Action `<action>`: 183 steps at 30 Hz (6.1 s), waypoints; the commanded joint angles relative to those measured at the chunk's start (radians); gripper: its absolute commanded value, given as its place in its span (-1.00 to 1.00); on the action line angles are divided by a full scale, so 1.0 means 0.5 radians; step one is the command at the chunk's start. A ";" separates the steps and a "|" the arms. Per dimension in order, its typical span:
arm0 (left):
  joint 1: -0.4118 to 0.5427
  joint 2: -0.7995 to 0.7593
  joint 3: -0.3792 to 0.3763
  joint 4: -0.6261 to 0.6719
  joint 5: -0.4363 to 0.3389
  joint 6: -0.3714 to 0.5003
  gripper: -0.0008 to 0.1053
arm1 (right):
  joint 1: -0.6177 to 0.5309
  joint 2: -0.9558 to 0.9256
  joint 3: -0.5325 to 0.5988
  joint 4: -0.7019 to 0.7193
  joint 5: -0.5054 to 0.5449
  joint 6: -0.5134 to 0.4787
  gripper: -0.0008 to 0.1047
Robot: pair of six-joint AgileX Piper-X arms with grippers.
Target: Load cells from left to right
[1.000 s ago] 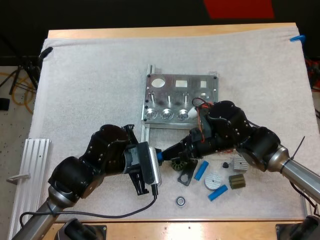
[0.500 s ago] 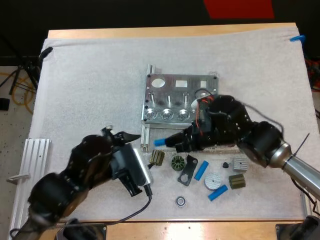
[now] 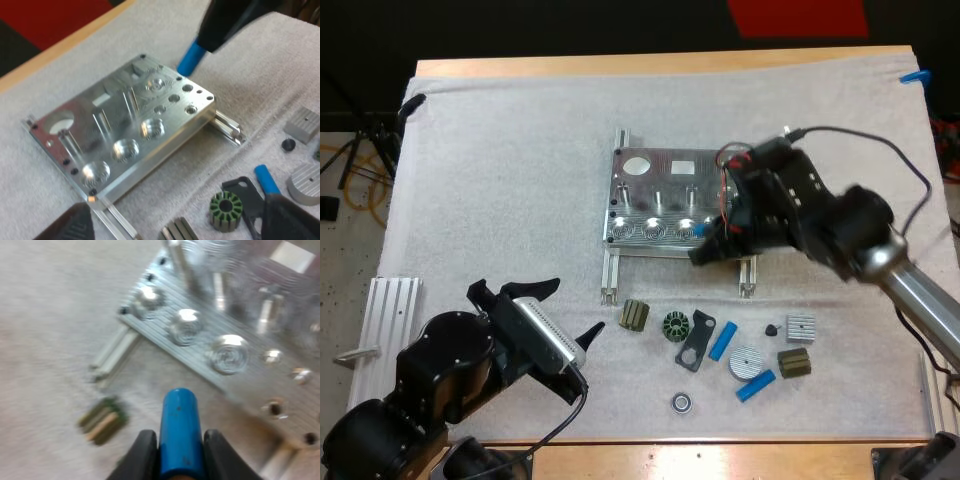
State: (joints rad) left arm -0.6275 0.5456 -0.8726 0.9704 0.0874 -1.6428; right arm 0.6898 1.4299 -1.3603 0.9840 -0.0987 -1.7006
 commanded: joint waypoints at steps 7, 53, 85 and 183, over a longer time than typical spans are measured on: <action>-0.002 -0.005 -0.012 0.009 -0.049 -0.124 0.28 | -0.067 0.381 -0.290 0.185 0.221 -0.222 -0.99; -0.002 -0.005 -0.012 0.009 -0.049 -0.123 0.28 | -0.068 1.064 -0.612 0.243 0.383 -0.417 -0.99; -0.002 -0.005 -0.012 0.009 -0.049 -0.123 0.28 | -0.075 1.127 -0.612 0.379 0.709 -0.316 -0.04; -0.591 1.027 -0.012 -0.468 0.413 -0.104 0.00 | -0.066 -1.689 0.756 0.734 0.220 0.225 0.21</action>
State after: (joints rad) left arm -0.9191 1.0608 -0.8726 0.7475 0.3181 -1.6889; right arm 0.6553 0.5847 -0.9834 1.3448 0.0318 -1.5929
